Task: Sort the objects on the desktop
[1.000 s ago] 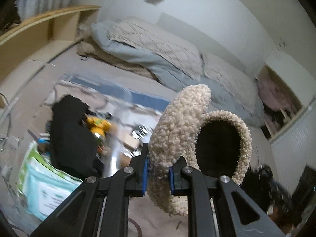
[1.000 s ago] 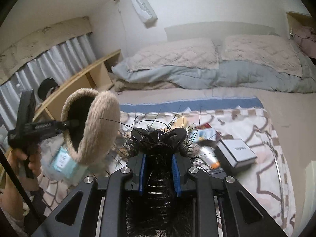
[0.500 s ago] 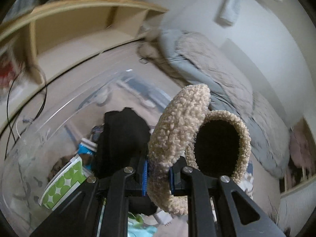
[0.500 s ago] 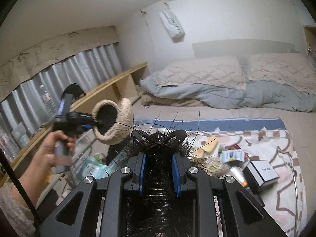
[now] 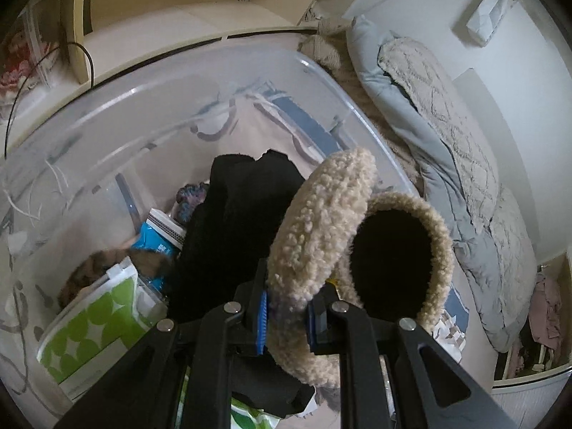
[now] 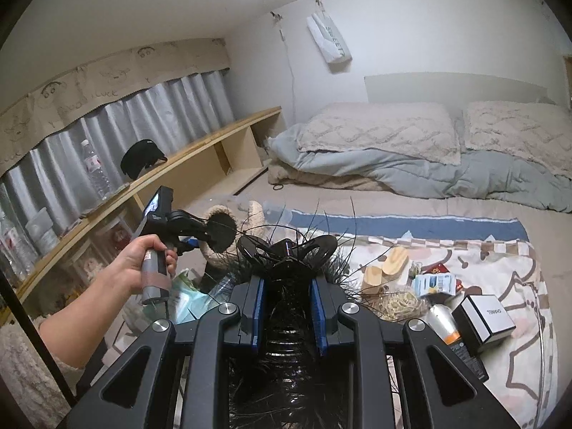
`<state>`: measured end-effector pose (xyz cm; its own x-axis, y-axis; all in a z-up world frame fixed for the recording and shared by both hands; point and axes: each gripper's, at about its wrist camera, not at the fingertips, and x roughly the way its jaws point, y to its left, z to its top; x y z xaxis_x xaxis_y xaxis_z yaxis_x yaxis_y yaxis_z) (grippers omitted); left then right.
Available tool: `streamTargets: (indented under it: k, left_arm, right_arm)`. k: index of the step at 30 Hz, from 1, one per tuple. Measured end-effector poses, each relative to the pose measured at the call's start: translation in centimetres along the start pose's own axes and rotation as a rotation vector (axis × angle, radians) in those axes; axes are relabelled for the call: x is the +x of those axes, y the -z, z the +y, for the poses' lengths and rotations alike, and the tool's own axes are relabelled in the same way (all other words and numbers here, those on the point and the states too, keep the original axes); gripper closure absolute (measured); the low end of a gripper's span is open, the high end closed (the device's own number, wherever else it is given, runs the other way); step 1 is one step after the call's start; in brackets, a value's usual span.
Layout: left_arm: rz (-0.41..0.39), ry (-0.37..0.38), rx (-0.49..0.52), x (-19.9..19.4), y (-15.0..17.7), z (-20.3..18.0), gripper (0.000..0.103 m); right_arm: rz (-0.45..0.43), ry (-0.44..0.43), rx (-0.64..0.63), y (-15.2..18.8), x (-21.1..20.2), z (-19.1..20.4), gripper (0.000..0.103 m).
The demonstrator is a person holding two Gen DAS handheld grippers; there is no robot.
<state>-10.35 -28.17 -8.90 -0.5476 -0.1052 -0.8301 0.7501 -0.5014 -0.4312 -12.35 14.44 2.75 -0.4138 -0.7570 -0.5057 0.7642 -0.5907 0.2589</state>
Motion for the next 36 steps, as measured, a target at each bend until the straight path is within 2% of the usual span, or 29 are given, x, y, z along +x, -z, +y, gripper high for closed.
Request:
streamTargets:
  k: [4, 6, 11, 16, 22, 29, 36]
  left_arm:
    - [0.03, 0.036, -0.041, 0.7, 0.0, 0.9, 0.085]
    - [0.039, 0.053, -0.048, 0.8, 0.0, 1.2, 0.082]
    - [0.042, 0.086, -0.004, 0.3, -0.2, 1.3, 0.062]
    - [-0.028, 0.03, 0.131, -1.0, -0.2, 0.7, 0.061]
    - [-0.074, 0.036, 0.23, -2.0, -0.5, 0.8, 0.061]
    - [-0.053, 0.081, 0.266, -1.3, -0.7, 0.8, 0.061]
    - [-0.011, 0.109, 0.336, -0.7, 0.1, 0.1, 0.061]
  right_arm:
    - [0.023, 0.02, -0.023, -0.6, 2.0, 0.7, 0.08]
    - [0.034, 0.025, -0.027, -1.0, 3.1, 1.1, 0.08]
    - [0.053, 0.024, -0.068, -2.7, 6.3, 3.4, 0.08]
    - [0.063, 0.029, -0.14, -4.5, 10.3, 7.4, 0.08]
    - [0.069, 0.054, -0.172, -6.0, 15.3, 10.6, 0.08]
    - [0.09, 0.159, -0.156, -8.1, 21.1, 12.3, 0.08]
    - [0.086, 0.228, -0.048, -9.1, 25.0, 11.7, 0.08]
